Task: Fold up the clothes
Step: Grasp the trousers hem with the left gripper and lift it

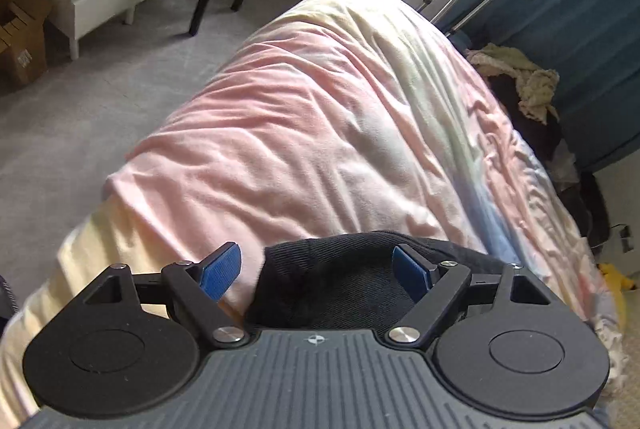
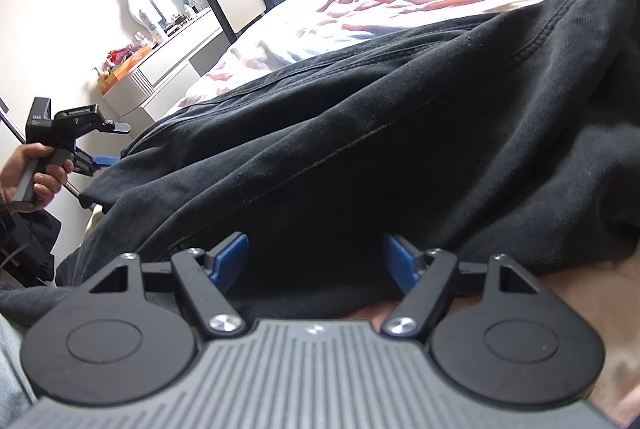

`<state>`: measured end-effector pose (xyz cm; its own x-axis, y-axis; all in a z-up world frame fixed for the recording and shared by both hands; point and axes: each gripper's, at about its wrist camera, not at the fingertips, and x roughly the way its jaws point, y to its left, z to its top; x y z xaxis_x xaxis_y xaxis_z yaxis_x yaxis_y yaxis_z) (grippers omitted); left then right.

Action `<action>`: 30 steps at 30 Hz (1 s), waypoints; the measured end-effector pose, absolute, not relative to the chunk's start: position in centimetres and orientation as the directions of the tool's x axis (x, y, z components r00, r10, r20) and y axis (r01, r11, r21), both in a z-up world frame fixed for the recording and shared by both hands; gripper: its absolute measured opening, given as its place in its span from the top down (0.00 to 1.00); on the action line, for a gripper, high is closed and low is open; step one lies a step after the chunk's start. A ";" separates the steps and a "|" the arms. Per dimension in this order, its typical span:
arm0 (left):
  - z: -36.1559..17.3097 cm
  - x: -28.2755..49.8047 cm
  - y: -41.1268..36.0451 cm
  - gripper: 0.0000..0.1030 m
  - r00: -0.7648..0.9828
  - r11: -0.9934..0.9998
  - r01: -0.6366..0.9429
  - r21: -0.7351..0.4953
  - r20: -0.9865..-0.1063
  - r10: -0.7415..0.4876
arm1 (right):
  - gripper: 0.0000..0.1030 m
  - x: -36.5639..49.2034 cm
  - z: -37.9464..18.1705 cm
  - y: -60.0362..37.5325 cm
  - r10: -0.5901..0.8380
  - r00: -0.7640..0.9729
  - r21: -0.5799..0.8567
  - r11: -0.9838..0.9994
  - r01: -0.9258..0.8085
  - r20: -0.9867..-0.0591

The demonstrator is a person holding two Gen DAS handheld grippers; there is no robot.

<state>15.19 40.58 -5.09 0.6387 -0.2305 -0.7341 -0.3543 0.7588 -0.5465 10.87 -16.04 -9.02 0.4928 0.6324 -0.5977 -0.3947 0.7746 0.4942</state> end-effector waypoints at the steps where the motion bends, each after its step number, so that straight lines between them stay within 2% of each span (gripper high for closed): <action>1: -5.2 15.2 40.7 0.17 0.656 0.740 -0.322 -0.591 -0.703 -0.276 | 0.26 10.9 -9.0 -16.0 0.634 0.493 0.496 0.773 -0.395 -0.596; 4: -5.4 15.2 40.9 0.17 0.695 0.666 -0.214 -0.714 -0.590 -0.410 | 0.26 11.1 -9.0 -15.9 0.637 0.493 0.500 0.771 -0.395 -0.593; 5: -5.4 15.2 40.8 0.21 0.699 0.635 -0.166 -0.755 -0.544 -0.464 | 0.26 11.1 -9.0 -16.0 0.637 0.494 0.501 0.771 -0.393 -0.592; 16: -6.7 17.7 38.3 0.21 0.575 0.623 -0.129 -0.772 -0.570 -0.587 | 0.23 11.5 -9.2 -15.6 0.637 0.499 0.492 0.771 -0.405 -0.587; 18: -5.7 17.3 38.0 0.20 0.590 0.620 -0.101 -0.778 -0.549 -0.592 | 0.23 11.4 -9.3 -15.7 0.638 0.500 0.490 0.770 -0.408 -0.586; 22: -4.0 16.1 39.4 0.20 0.617 0.656 -0.104 -0.748 -0.565 -0.547 | 0.21 11.6 -9.4 -15.4 0.637 0.500 0.479 0.771 -0.420 -0.587; 30: -5.5 14.2 44.4 0.20 0.628 0.647 -0.241 -0.723 -0.624 -0.464 | 0.19 11.3 -9.2 -15.0 0.626 0.505 0.448 0.779 -0.439 -0.594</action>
